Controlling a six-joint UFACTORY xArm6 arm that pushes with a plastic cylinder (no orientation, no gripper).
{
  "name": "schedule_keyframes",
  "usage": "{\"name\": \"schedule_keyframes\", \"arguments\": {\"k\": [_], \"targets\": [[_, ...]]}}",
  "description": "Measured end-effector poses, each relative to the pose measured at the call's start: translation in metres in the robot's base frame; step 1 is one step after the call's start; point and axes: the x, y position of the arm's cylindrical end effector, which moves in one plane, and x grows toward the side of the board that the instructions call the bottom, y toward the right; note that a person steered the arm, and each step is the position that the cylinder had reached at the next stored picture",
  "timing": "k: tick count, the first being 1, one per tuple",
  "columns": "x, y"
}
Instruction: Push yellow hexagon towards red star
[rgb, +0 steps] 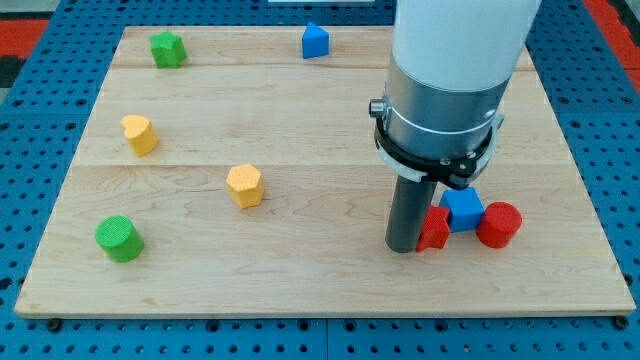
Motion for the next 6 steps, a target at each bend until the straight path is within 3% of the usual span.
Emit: {"name": "schedule_keyframes", "arguments": {"k": [2,3,4,6], "targets": [[-0.02,-0.159],[-0.046,-0.188],[-0.089,-0.188],[-0.096,-0.156]]}}
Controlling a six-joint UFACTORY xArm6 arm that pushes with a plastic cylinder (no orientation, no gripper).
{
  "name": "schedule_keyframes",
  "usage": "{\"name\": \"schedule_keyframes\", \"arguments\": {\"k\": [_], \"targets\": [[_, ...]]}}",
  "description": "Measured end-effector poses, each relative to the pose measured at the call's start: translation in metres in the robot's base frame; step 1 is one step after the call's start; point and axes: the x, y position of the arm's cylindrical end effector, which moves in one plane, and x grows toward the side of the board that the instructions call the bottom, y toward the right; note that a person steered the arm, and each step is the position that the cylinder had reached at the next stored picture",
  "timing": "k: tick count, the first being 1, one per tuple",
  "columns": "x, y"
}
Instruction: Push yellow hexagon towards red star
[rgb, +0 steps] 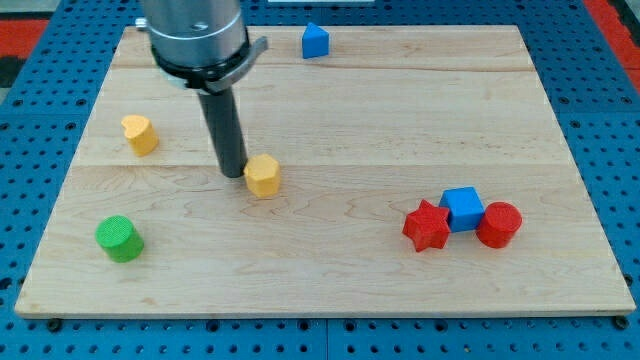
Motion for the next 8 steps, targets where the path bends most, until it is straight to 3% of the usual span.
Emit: {"name": "schedule_keyframes", "arguments": {"k": [2,4,6,7,8], "targets": [[0.012,0.049],[0.029,0.057],[0.032,0.147],[-0.006,0.118],[-0.005,0.094]]}}
